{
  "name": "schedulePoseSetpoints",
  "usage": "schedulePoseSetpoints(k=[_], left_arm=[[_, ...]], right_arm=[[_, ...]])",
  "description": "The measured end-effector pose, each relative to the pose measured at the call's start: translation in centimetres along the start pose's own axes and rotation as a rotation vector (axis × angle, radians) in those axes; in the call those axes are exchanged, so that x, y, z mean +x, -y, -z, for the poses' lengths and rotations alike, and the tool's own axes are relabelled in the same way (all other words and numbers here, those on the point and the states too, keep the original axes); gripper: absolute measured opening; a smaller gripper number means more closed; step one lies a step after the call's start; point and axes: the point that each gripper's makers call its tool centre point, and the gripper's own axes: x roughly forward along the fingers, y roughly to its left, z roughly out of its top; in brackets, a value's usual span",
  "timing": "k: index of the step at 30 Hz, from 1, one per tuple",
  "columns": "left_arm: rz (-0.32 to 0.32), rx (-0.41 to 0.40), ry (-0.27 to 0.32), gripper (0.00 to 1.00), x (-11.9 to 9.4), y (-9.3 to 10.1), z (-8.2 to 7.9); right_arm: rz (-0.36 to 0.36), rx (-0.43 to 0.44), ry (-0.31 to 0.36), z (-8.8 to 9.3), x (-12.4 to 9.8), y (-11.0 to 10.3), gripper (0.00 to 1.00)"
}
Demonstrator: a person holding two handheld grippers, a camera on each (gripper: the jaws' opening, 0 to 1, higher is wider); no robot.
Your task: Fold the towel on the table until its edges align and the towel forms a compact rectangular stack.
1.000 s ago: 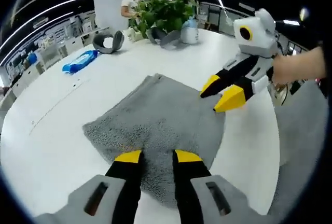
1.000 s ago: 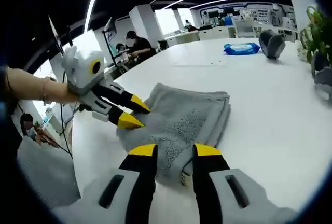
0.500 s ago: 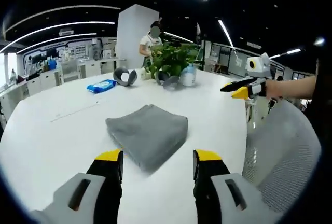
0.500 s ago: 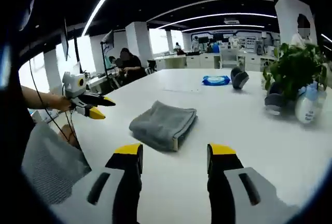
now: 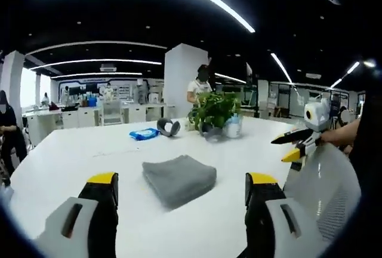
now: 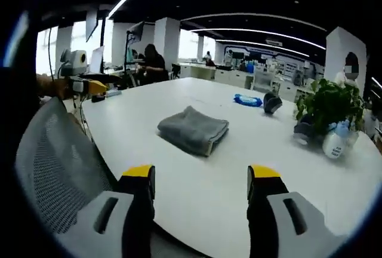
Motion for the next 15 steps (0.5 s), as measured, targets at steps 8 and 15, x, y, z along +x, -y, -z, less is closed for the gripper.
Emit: schedulePoseSetpoints(k=[8, 15], left_arm=[[0.077, -0.017, -0.072, 0.99, 0.9, 1.8, 2.4], [-0.047, 0.074, -0.023, 0.99, 0.1, -0.6, 1.0]], right_arm=[[0.084, 0.104, 0.059, 0.0, -0.7, 2.5, 0.7], [0.077, 0.059, 0.031, 0.3, -0.6, 2.1, 0.64]])
